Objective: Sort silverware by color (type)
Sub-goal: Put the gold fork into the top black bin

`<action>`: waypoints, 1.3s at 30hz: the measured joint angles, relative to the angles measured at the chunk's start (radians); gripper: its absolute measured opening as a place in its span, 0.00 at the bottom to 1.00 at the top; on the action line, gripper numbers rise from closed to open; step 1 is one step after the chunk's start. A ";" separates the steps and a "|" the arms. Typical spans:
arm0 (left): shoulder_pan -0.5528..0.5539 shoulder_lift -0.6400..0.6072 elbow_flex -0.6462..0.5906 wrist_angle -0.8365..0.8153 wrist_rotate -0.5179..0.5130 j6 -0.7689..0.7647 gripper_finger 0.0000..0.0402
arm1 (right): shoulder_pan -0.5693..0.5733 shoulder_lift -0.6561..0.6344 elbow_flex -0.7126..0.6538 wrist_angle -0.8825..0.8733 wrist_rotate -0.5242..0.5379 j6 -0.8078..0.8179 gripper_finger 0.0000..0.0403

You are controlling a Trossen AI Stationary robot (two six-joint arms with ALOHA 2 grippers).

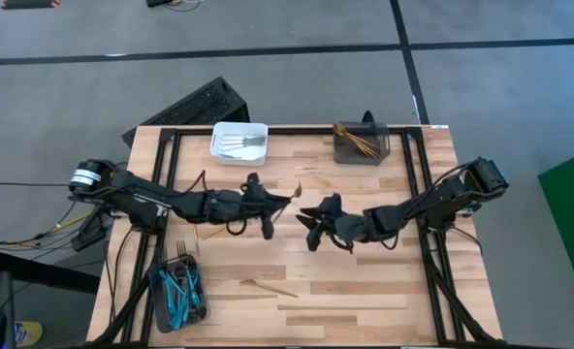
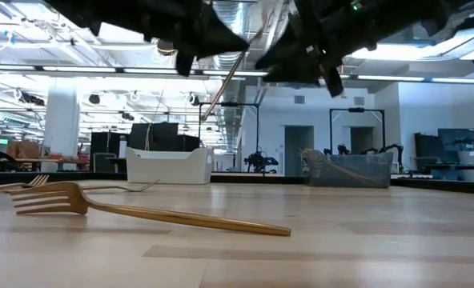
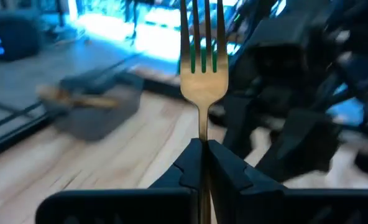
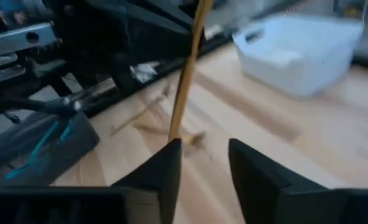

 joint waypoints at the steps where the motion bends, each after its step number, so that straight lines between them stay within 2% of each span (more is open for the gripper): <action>1: 0.000 0.002 0.000 0.040 0.023 0.006 0.00 | -0.004 0.000 0.000 0.028 0.000 -0.039 0.40; 4: 0.005 0.001 0.000 0.122 0.069 0.047 0.00 | -0.019 0.000 0.000 0.102 -0.005 -0.146 0.49; 7: 0.005 0.003 0.000 0.120 0.085 0.069 0.00 | -0.030 0.000 0.000 0.192 -0.050 -0.238 0.56; 12: 0.012 0.023 0.000 0.158 0.083 0.094 0.00 | -0.070 0.000 0.000 0.248 -0.174 -0.289 0.56; 16: 0.029 0.055 0.000 0.254 0.116 0.096 0.00 | -0.118 0.000 0.000 0.257 -0.204 -0.289 0.45; 20: 0.045 0.094 0.000 0.301 0.169 0.094 0.00 | -0.142 0.000 0.000 0.235 -0.218 -0.280 0.24; 22: 0.046 0.100 0.000 0.292 0.156 0.090 0.00 | -0.145 0.000 0.001 0.205 -0.221 -0.260 0.12; 24: 0.051 0.100 0.000 0.275 0.149 0.070 0.00 | -0.148 0.000 0.002 0.178 -0.220 -0.250 0.07; 27: 0.056 0.092 0.000 0.235 0.156 0.078 0.01 | -0.155 0.000 0.003 0.128 -0.221 -0.223 0.07; 31: 0.056 0.035 0.001 0.146 0.170 0.098 0.07 | -0.182 -0.006 0.000 -0.014 -0.192 -0.170 0.07; 35: 0.057 -0.052 0.000 -0.102 0.106 0.132 0.15 | -0.222 -0.042 0.021 -0.224 -0.151 -0.135 0.07; 39: 0.055 -0.131 0.002 -0.356 0.056 0.118 0.21 | -0.279 -0.089 0.063 -0.472 -0.092 -0.243 0.07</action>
